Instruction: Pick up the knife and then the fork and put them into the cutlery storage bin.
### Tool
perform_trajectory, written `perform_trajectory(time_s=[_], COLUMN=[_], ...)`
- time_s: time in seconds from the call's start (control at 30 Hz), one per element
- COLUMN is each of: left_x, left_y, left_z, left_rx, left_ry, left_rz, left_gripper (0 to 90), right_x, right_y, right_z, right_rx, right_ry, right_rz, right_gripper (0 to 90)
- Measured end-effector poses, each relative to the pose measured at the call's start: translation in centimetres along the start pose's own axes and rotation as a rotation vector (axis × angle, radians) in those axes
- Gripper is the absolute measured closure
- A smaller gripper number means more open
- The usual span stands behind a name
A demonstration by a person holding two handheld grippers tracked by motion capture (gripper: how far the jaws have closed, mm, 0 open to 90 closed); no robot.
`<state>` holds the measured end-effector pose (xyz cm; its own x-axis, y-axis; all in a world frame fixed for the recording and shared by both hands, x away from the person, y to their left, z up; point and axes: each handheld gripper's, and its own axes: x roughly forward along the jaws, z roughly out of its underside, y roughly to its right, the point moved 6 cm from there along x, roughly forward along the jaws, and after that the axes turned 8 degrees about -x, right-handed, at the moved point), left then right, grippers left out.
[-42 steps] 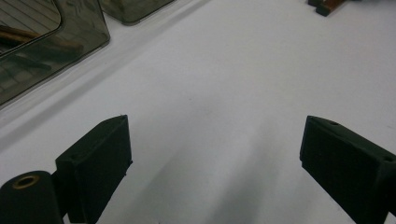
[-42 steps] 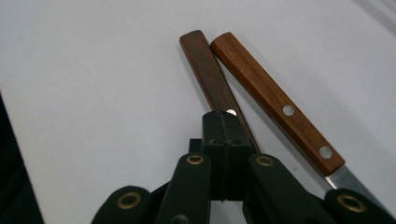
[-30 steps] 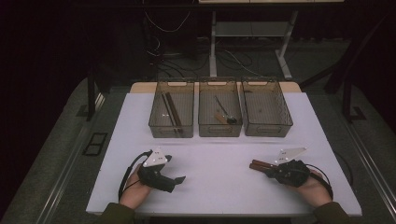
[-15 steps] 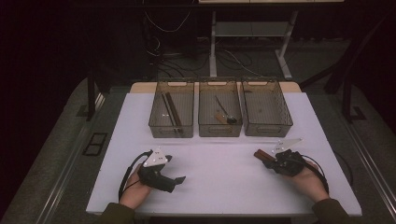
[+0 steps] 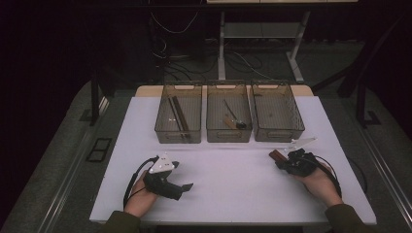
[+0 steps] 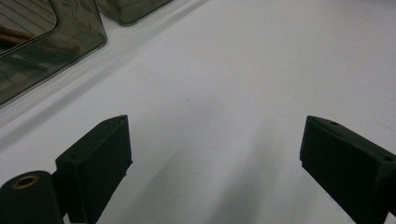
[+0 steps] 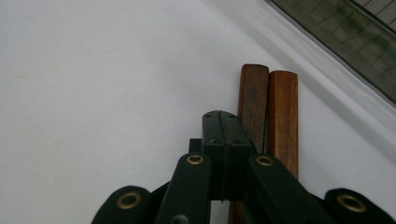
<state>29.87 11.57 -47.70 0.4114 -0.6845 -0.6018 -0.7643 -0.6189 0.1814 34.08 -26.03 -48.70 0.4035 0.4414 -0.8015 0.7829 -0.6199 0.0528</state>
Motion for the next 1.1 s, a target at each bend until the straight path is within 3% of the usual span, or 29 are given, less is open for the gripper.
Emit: perform_trajectory(time_s=[0.17, 0.4, 0.53, 0.57, 0.67, 0.83, 0.97, 1.1], left_x=[-0.1, -0.1, -0.1, -0.1, -0.1, -0.2, -0.2, -0.1], left_y=[0.8, 0.5, 0.4, 0.5, 0.4, 0.3, 0.3, 0.4], left_z=[-0.3, -0.4, -0.3, -0.3, -0.2, -0.1, -0.1, -0.1], left_rx=[0.040, 0.036, 0.045, 0.050, 0.065, 0.066, 0.064, 0.069], left_ry=[0.033, 0.039, 0.031, 0.028, 0.013, 0.014, 0.010, 0.004], left_rz=[0.056, 0.062, 0.063, 0.060, 0.059, 0.063, 0.063, 0.066], left_gripper=[8.5, 8.5, 8.6, 8.6, 8.6, 8.5, 8.6, 8.5], right_x=[-1.2, -2.8, -3.8, -3.9, -4.0, -3.1, -2.5, -2.3], right_y=[0.2, 0.7, 1.8, 2.1, 2.7, 3.3, 3.5, 3.5], right_z=[-0.4, -1.2, -2.0, -2.2, -2.5, -1.8, -0.9, -0.1], right_rx=[0.046, 0.072, 0.046, 0.047, 0.050, 0.038, 0.035, 0.043], right_ry=[0.033, 0.017, -0.060, -0.072, -0.134, -0.293, -0.365, -0.396], right_rz=[-0.010, -0.039, -0.028, -0.016, -0.041, -0.027, -0.040, -0.054], right_gripper=[89.1, 63.3, 48.2, 50.0, 50.8, 56.2, 58.9, 62.6])
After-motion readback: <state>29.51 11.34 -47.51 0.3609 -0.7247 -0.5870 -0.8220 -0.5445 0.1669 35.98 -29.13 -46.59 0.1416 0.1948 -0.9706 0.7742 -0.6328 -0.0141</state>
